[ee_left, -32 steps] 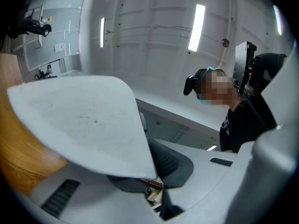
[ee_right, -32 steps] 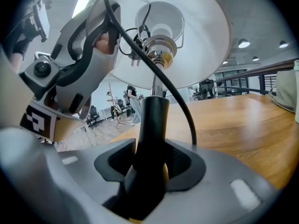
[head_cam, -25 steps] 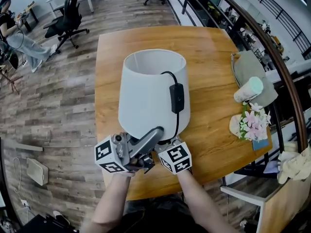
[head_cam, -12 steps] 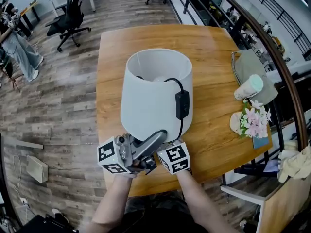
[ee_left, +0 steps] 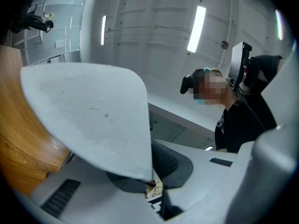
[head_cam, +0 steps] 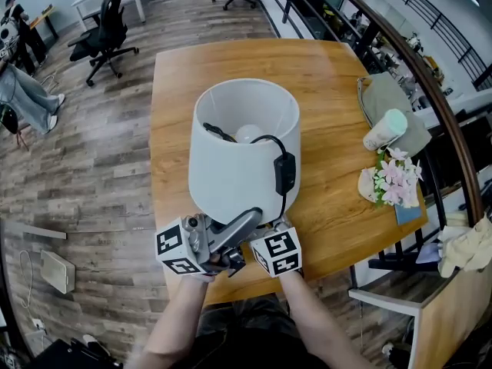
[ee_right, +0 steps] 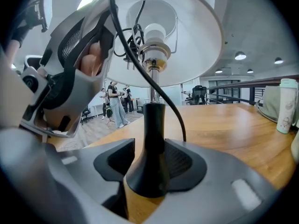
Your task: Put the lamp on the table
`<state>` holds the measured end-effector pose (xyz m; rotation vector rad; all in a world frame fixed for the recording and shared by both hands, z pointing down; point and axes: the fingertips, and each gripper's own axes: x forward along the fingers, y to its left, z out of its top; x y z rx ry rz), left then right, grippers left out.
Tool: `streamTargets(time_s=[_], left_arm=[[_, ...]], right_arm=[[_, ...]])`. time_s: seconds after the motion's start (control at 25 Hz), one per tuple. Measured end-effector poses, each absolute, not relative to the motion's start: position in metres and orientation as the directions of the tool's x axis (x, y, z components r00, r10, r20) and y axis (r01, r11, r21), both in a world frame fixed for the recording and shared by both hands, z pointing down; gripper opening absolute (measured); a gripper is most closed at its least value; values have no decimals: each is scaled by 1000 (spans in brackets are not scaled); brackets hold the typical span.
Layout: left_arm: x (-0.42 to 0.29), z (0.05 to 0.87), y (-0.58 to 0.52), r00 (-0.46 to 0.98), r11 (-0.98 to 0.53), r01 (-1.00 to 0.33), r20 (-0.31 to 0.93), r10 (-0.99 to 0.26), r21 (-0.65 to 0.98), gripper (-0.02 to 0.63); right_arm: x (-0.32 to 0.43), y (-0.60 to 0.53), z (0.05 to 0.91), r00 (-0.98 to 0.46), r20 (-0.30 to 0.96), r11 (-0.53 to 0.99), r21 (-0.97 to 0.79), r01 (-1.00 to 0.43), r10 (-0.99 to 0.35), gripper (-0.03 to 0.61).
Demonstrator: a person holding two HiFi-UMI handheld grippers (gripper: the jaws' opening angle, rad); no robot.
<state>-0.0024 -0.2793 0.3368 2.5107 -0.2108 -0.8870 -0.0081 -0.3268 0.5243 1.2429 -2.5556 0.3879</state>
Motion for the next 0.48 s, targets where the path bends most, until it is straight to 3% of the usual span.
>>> streamTargets(time_s=[0.16, 0.48], left_arm=[[-3, 341, -270, 785, -876, 18, -549, -285, 482, 11], [0, 353, -252, 804, -870, 19, -525, -279, 492, 31]], right_arm=[[-8, -316, 524, -589, 355, 593, -109, -798, -726, 204], [-4, -297, 524, -581, 353, 587, -104, -803, -733, 118]])
